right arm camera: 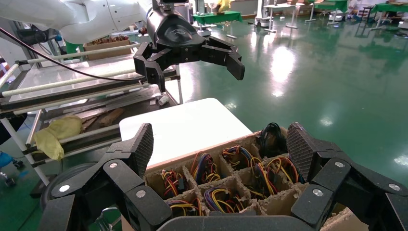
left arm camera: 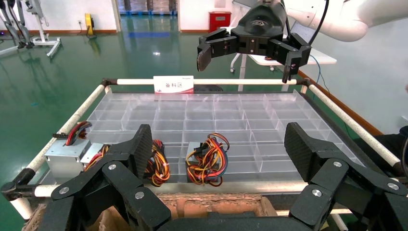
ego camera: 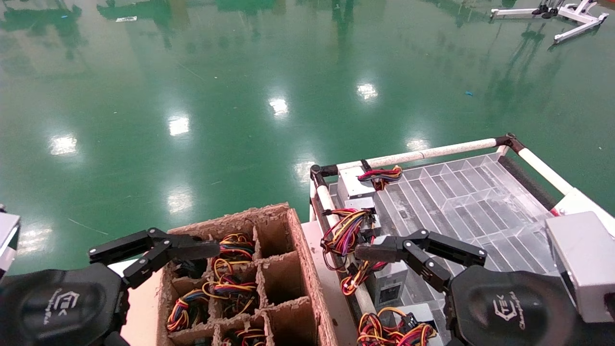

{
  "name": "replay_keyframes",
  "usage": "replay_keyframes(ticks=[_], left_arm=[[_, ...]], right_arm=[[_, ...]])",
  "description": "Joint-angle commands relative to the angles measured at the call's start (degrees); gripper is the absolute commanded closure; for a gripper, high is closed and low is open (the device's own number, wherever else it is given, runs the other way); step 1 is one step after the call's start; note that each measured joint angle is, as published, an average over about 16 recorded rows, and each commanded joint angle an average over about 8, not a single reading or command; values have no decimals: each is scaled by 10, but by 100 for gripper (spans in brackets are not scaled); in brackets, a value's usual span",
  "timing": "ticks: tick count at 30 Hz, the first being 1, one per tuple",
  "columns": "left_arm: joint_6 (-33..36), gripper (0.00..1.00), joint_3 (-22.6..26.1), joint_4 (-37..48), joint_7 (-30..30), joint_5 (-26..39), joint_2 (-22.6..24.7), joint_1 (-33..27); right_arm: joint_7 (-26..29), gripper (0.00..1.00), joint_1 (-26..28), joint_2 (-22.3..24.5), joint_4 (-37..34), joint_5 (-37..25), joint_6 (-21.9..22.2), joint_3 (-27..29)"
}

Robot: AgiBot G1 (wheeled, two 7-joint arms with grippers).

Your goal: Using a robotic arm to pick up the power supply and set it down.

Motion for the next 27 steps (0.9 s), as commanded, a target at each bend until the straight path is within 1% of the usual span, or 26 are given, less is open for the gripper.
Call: replay_keyframes(ticks=[1, 3, 4, 11, 12, 27], left_arm=[[0, 0, 0, 0, 0, 0, 0, 0], [0, 0, 0, 0, 0, 0, 0, 0], [0, 2, 0, 0, 0, 0, 0, 0], [0, 89, 0, 0, 0, 0, 0, 0], [0, 99, 0, 0, 0, 0, 0, 0], [0, 100, 0, 0, 0, 0, 0, 0]], right_arm=[[0, 0, 0, 0, 0, 0, 0, 0], [0, 0, 0, 0, 0, 0, 0, 0], [0, 0, 0, 0, 0, 0, 0, 0], [0, 0, 0, 0, 0, 0, 0, 0], [0, 0, 0, 0, 0, 0, 0, 0], [0, 0, 0, 0, 0, 0, 0, 0]])
